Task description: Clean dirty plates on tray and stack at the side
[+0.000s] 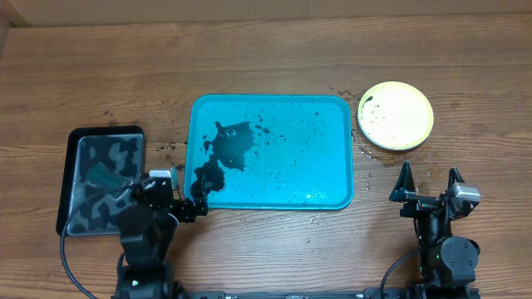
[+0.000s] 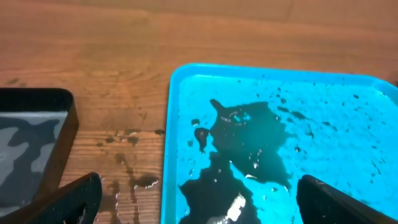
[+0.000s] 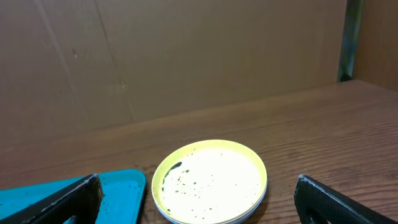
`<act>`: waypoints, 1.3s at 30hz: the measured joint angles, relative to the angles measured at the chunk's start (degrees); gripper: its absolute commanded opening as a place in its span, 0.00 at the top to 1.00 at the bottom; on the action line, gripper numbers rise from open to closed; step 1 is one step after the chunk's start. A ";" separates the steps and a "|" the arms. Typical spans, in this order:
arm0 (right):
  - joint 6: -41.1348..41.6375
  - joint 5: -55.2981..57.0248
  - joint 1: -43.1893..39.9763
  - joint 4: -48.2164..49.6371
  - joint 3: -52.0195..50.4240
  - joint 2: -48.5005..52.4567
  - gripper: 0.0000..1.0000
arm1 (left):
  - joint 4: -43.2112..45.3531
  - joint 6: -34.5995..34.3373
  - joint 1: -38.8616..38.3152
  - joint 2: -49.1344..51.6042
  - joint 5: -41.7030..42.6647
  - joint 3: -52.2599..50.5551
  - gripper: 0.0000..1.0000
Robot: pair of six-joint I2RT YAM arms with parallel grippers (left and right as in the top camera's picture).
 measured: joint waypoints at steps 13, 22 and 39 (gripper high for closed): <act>-0.02 0.02 0.00 0.00 0.00 0.00 0.00 | 4.68 -0.02 -5.29 -11.34 -4.42 -7.43 0.00; 0.00 0.00 0.00 0.02 0.00 0.00 0.00 | -1.66 0.09 -5.62 -18.71 -7.89 -7.54 0.00; -0.02 0.00 0.00 0.00 0.00 0.00 0.00 | -1.79 2.95 -5.62 -27.06 -8.98 -7.54 0.00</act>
